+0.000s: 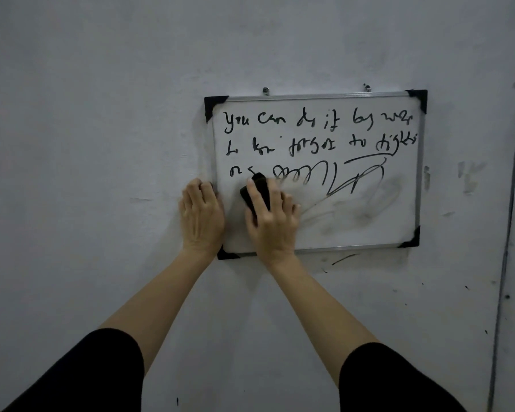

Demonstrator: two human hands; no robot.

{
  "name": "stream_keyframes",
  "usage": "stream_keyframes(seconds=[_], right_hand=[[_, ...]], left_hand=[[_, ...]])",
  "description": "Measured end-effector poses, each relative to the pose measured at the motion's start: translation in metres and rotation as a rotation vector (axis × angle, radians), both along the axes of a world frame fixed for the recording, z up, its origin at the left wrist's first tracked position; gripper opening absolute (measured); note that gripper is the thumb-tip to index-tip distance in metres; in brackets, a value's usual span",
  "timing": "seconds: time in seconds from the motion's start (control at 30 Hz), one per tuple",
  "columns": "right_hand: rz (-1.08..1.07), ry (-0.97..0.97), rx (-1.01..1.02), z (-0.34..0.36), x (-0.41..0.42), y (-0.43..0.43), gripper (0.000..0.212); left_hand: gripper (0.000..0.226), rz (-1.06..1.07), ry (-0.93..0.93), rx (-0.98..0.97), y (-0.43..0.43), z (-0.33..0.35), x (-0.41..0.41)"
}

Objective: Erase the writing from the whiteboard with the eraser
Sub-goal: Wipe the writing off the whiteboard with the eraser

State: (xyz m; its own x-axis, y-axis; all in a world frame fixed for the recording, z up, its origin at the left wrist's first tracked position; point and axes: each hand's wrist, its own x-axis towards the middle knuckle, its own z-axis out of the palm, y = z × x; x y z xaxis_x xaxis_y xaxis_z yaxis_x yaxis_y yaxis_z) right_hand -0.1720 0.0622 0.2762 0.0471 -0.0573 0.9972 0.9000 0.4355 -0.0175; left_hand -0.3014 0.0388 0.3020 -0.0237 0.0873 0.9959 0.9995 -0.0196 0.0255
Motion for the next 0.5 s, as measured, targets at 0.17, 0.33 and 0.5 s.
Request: stream_keyframes(seconds=[0.17, 0.33, 0.5], right_hand=[[0.016, 0.366, -0.098, 0.022, 0.038, 0.011, 0.04], [0.078, 0.597, -0.17, 0.039, 0.012, 0.0, 0.041], [0.017, 0.146, -0.065, 0.022, 0.002, -0.002, 0.039]], left_hand=[[0.022, 0.035, -0.026, -0.058, -0.003, 0.006, 0.001], [0.029, 0.054, -0.075, -0.088, -0.004, 0.013, 0.006], [0.023, 0.055, -0.071, -0.08, -0.004, 0.015, 0.005]])
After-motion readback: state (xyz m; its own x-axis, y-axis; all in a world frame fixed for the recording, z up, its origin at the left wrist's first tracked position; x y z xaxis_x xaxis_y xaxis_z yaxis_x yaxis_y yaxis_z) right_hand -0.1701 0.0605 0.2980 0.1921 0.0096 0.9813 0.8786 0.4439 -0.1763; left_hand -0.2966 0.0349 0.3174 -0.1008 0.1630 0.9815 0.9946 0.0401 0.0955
